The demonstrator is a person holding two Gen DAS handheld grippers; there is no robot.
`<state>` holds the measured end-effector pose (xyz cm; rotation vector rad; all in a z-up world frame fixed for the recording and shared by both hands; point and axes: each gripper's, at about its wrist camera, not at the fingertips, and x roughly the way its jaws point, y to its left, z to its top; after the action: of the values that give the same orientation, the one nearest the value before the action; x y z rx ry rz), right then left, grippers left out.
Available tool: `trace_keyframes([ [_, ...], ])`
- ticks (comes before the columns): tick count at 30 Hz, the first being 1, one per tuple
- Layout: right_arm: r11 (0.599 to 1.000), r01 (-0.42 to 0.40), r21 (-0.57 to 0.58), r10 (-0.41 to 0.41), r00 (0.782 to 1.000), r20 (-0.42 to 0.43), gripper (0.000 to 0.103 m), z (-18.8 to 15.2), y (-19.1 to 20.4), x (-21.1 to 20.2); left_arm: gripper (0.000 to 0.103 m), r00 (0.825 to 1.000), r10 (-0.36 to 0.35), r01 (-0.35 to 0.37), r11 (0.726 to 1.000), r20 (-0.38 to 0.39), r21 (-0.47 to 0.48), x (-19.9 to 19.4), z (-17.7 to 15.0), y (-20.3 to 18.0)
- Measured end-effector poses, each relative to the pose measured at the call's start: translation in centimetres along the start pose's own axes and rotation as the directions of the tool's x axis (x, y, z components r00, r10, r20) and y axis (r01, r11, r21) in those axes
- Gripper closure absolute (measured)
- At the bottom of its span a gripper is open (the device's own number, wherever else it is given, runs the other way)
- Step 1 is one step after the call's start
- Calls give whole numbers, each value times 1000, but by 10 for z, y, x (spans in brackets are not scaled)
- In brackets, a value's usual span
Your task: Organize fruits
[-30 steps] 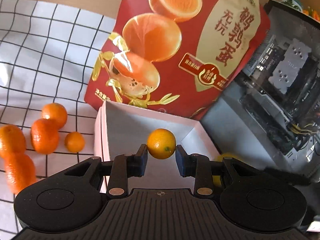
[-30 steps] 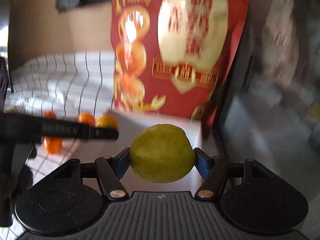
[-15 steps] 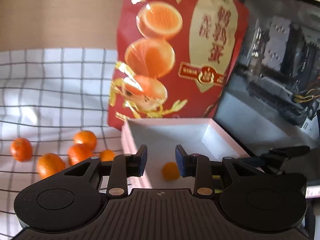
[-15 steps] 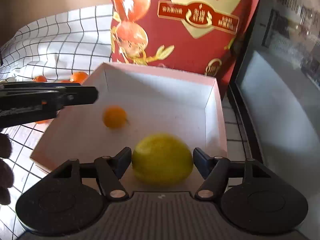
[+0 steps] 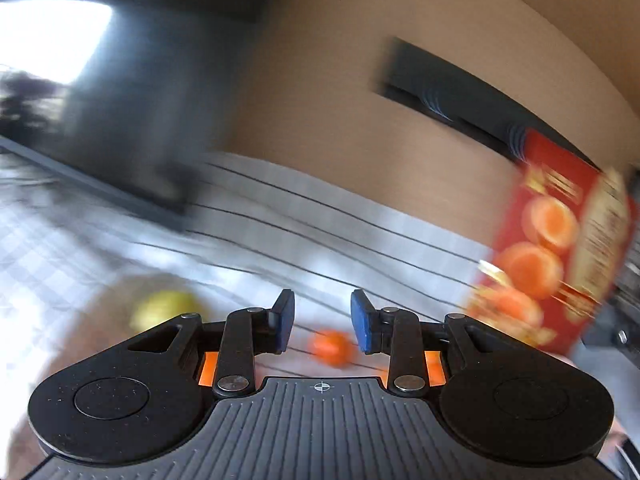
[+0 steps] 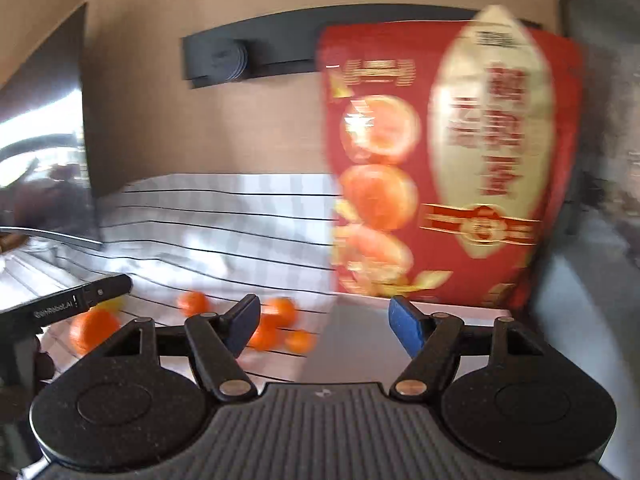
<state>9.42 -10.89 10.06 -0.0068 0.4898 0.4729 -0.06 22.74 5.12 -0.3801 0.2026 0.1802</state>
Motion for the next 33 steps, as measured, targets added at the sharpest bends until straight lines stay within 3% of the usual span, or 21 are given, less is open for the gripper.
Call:
trace_keyframes([
  [4, 997, -67, -26, 65, 994, -83, 31, -6, 48, 36, 69, 991, 98, -88, 991, 95, -103, -18, -18, 49],
  [7, 992, -117, -40, 111, 985, -132, 31, -19, 84, 68, 69, 994, 102, -96, 978, 28, -183, -9, -21, 69],
  [9, 983, -175, -48, 166, 976, -143, 31, -31, 108, 83, 68, 990, 127, -115, 975, 53, -190, -10, -20, 69],
  [14, 943, -322, -85, 315, 945, -87, 30, -53, 164, 105, 68, 929, 298, -252, 944, 222, -213, -36, -20, 66],
  [17, 932, -354, -77, 349, 934, -68, 28, -58, 184, 121, 68, 902, 360, -305, 922, 237, -240, -39, -21, 68],
  [21, 929, -369, 15, 369, 925, -88, 26, -59, 193, 148, 68, 911, 364, -319, 920, 194, -229, -33, -24, 68],
  [24, 926, -376, 37, 378, 921, -89, 18, -58, 197, 163, 68, 909, 358, -315, 925, 211, -211, -37, -23, 68],
  [25, 918, -394, 48, 397, 912, -102, 17, -58, 197, 168, 68, 911, 351, -308, 929, 217, -207, -38, -23, 67],
  [28, 880, -466, 93, 475, 857, -199, 18, -58, 195, 178, 68, 919, 332, -292, 935, 212, -200, -38, -22, 72],
  [30, 863, -494, 109, 505, 832, -228, 29, -62, 192, 172, 68, 930, 318, -280, 938, 185, -204, -32, -23, 77],
  [31, 854, -510, 104, 520, 823, -229, 42, -64, 190, 165, 68, 935, 311, -275, 939, 171, -208, -30, -23, 78],
  [33, 856, -515, 47, 510, 824, -247, 55, -65, 186, 147, 68, 948, 282, -249, 945, 145, -211, -26, -24, 81],
])
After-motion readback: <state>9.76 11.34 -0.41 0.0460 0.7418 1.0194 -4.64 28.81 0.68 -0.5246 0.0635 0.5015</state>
